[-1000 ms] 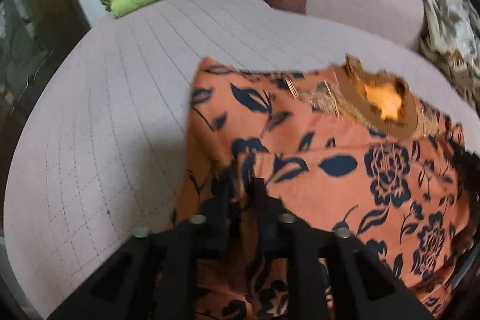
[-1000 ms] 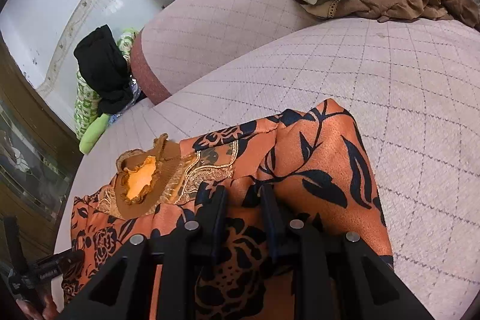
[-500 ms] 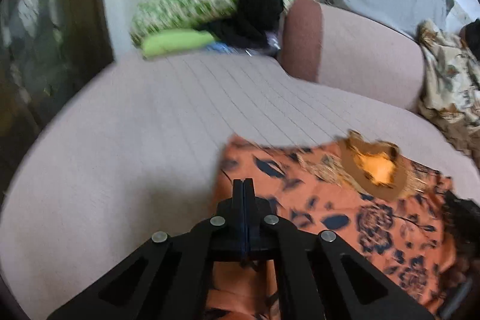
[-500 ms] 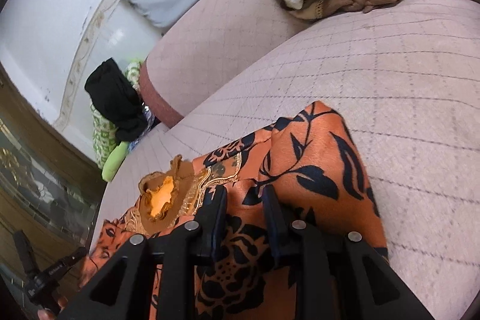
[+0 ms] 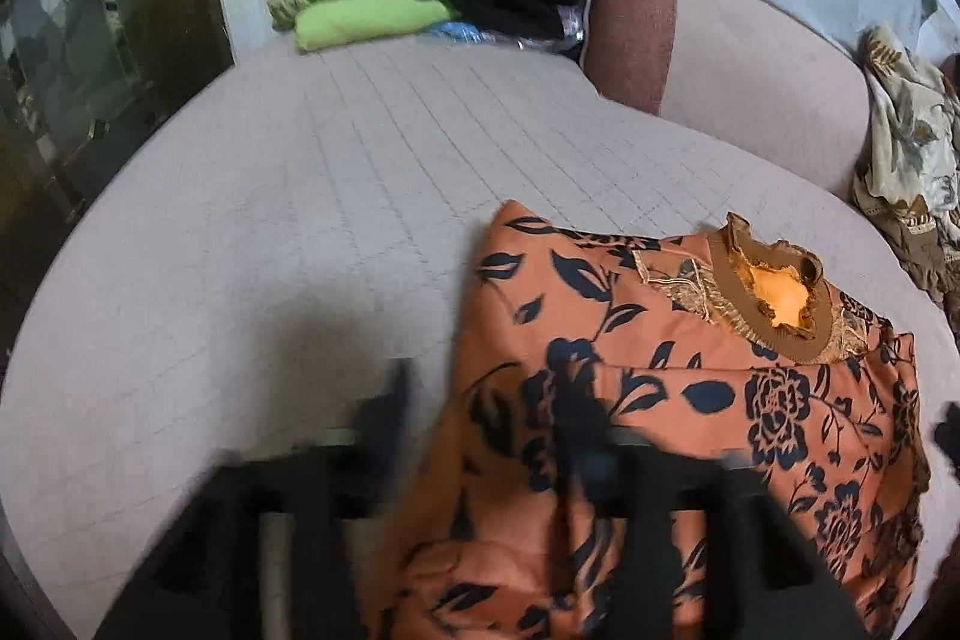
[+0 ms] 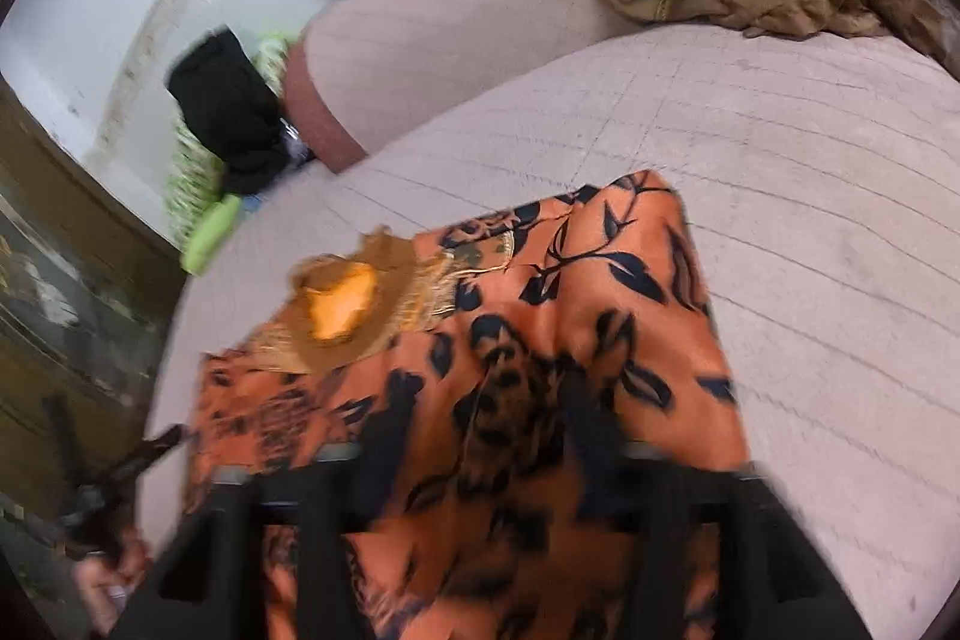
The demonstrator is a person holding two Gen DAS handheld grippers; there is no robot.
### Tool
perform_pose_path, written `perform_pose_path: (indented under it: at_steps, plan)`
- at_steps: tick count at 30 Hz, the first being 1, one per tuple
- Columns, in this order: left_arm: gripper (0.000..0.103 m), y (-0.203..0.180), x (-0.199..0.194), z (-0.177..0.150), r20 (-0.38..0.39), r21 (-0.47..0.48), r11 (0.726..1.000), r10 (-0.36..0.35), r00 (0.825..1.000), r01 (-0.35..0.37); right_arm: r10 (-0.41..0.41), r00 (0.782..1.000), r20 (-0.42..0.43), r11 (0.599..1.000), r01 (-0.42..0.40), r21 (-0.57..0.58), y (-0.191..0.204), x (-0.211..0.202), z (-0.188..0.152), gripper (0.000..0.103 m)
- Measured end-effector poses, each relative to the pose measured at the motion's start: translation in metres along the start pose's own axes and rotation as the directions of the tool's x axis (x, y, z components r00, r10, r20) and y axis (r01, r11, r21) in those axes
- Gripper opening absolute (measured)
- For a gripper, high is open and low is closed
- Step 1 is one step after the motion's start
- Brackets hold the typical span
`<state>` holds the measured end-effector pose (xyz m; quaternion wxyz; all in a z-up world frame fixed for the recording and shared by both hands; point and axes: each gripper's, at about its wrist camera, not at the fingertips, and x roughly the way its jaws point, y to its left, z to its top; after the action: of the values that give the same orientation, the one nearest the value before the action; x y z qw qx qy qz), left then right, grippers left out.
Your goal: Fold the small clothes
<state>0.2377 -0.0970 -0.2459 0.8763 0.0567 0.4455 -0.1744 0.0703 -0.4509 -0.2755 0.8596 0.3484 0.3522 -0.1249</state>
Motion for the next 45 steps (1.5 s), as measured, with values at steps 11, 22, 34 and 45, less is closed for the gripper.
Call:
perform_pose_path:
  at_steps: [11,22,34,45]
  plan:
    - [0.064,0.039,-0.092,-0.115,0.045,0.129,0.990,0.056,0.997,-0.061,-0.088,0.989,-0.117,0.996,0.086,-0.028,-0.062,-0.144,-0.077,0.071]
    - [0.064,0.088,-0.145,-0.234,-0.116,-0.090,0.996,-0.037,0.993,0.027,0.116,0.944,-0.308,0.982,-0.061,0.180,-0.102,-0.126,-0.141,0.071]
    - [0.036,0.121,-0.137,-0.263,-0.199,-0.306,0.949,-0.145,0.969,0.079,0.083,0.893,-0.442,0.984,-0.004,0.178,-0.087,-0.086,-0.160,0.029]
    - [0.059,0.111,-0.120,-0.271,-0.281,-0.279,0.951,-0.211,0.936,0.131,0.067,0.865,-0.496,0.993,-0.010,0.115,-0.061,-0.077,-0.172,0.068]
